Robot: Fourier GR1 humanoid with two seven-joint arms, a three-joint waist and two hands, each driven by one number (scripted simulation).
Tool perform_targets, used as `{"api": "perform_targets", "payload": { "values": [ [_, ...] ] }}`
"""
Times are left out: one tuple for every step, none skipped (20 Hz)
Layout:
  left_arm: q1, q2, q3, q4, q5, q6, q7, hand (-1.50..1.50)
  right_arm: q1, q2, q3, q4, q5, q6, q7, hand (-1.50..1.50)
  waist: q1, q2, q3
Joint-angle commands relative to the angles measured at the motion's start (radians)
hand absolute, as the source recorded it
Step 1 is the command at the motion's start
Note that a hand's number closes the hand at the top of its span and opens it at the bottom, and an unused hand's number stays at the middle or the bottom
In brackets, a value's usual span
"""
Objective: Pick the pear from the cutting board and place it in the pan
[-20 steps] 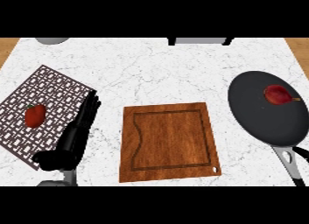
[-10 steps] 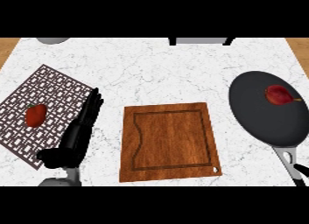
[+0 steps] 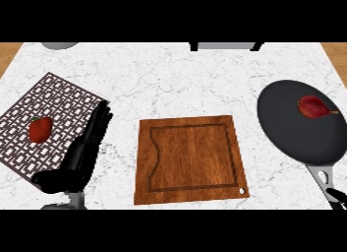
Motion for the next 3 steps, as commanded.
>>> {"api": "perform_targets", "payload": {
  "values": [
    [0.013, 0.000, 0.003, 0.025, -0.002, -0.015, -0.051, 0.00, 0.012, 0.013, -0.008, 0.022, 0.059, -0.057, -0.052, -1.50, 0.000, 0.001, 0.000],
    [-0.039, 0.001, 0.025, 0.067, 0.022, -0.031, -0.035, 0.00, -0.003, -0.012, -0.017, 0.000, 0.048, -0.042, -0.026, -1.50, -0.001, 0.001, 0.000],
    [0.008, -0.006, 0.004, 0.061, 0.001, -0.022, -0.060, 0.00, -0.068, -0.031, -0.016, 0.089, 0.083, -0.081, -0.044, -1.50, 0.003, 0.001, 0.000]
  ]
}}
